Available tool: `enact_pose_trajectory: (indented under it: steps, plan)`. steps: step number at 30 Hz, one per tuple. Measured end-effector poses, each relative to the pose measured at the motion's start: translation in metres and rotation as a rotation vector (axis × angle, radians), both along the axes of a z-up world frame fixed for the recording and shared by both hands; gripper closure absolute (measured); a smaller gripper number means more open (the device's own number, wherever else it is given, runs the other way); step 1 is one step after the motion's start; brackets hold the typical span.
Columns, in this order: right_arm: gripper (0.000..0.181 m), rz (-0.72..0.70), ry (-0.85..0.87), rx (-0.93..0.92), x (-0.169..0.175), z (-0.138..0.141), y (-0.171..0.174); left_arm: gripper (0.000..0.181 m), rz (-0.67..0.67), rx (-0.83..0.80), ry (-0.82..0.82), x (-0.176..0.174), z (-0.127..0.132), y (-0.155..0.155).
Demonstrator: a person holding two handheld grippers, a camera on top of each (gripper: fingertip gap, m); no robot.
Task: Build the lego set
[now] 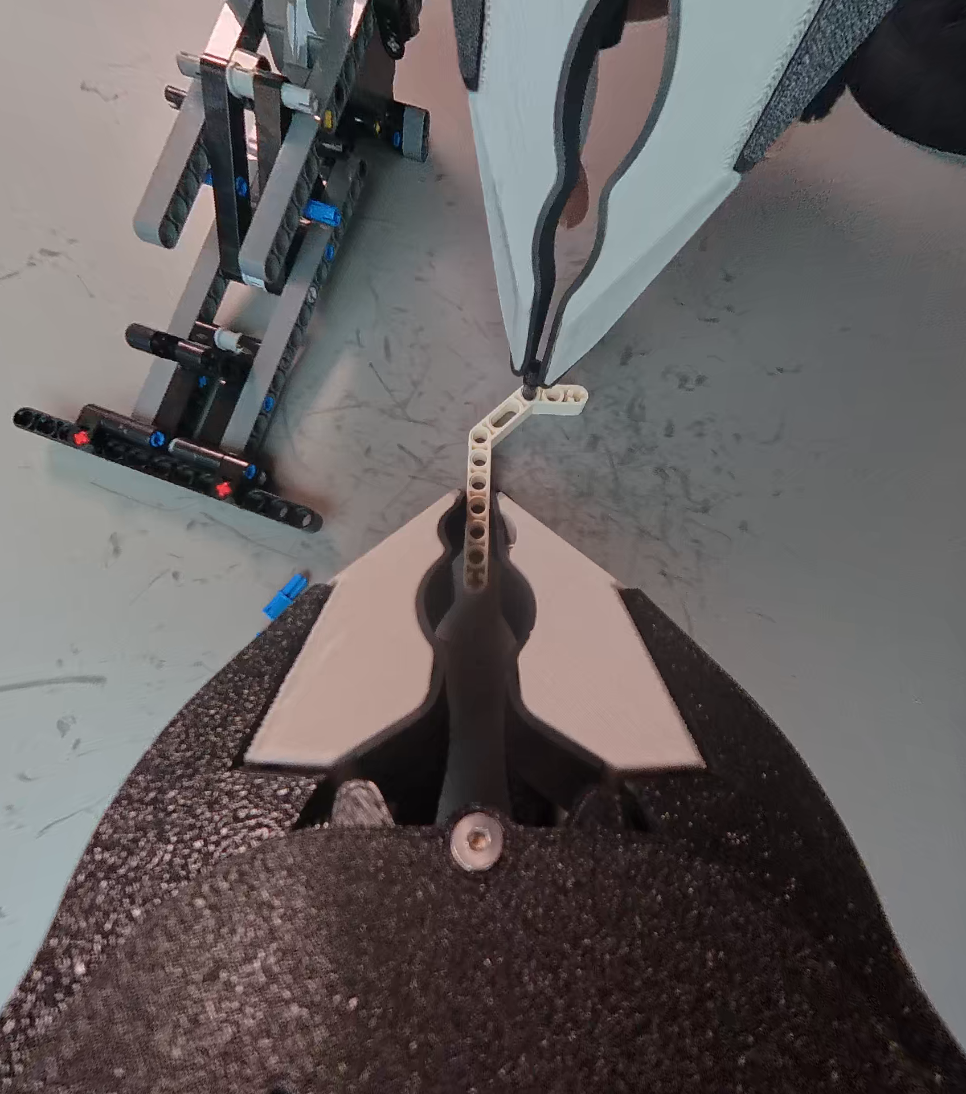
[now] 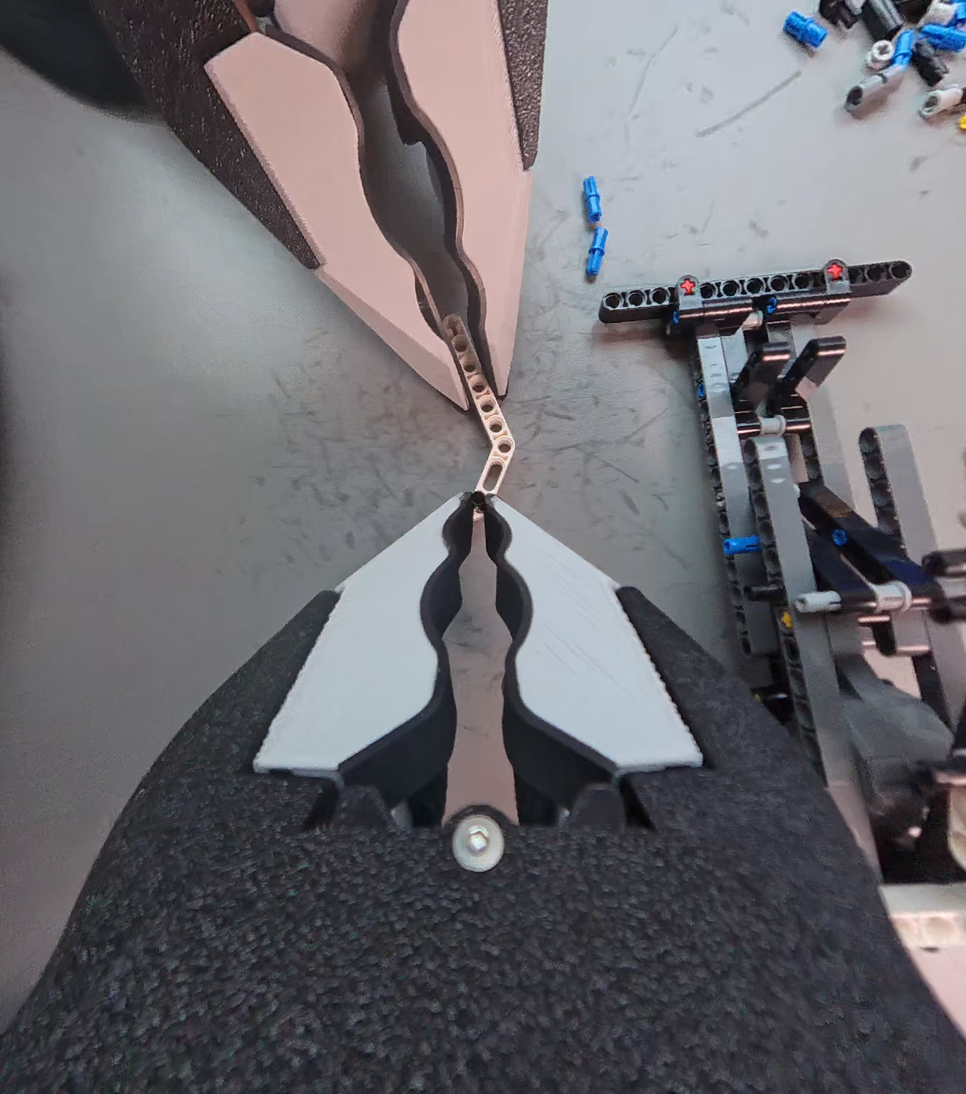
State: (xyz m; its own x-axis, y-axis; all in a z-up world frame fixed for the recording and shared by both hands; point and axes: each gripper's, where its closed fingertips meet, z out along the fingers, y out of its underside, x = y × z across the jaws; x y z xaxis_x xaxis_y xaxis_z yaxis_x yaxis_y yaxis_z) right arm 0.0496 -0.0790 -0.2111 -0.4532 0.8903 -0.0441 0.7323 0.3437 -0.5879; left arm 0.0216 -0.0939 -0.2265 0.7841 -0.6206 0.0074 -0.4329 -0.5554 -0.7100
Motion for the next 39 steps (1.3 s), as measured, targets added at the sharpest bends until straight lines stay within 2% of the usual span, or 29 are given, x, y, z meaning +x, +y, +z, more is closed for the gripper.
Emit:
enact_pose_trajectory:
  steps: [1,5,9,11,14,19,28,37,39]
  plan:
    - [0.178,-0.027,0.017,0.001,0.0,0.0,0.0,0.174,0.006,-0.002,0.0,0.0,0.0,0.0]
    - [0.178,-0.164,0.073,-0.018,-0.001,0.001,0.0,0.174,0.019,-0.005,-0.006,0.0,0.0,0.0]
    - [0.178,-0.323,0.098,-0.122,0.0,0.001,-0.001,0.174,0.021,0.0,0.005,0.0,0.0,0.0]
    - [0.178,-0.356,0.1,-0.118,0.0,0.001,0.0,0.174,0.021,-0.001,0.003,0.0,0.0,0.0]
    - [0.178,-0.301,0.099,-0.04,0.002,0.001,-0.001,0.174,0.02,-0.003,-0.003,0.0,0.0,0.0]
    - [0.179,-0.107,0.03,0.171,0.003,0.0,0.003,0.174,0.012,0.002,0.004,0.0,0.0,0.0]
    - [0.178,0.125,-0.163,0.307,-0.003,-0.003,-0.001,0.174,0.006,0.009,0.007,0.0,0.0,0.0]
    - [0.178,0.043,-0.164,0.149,0.004,-0.004,0.001,0.174,0.007,0.003,0.001,0.0,0.0,0.0]
    - [0.181,0.06,-0.186,0.184,0.014,-0.017,0.002,0.174,0.007,0.002,0.001,0.0,0.0,0.0]
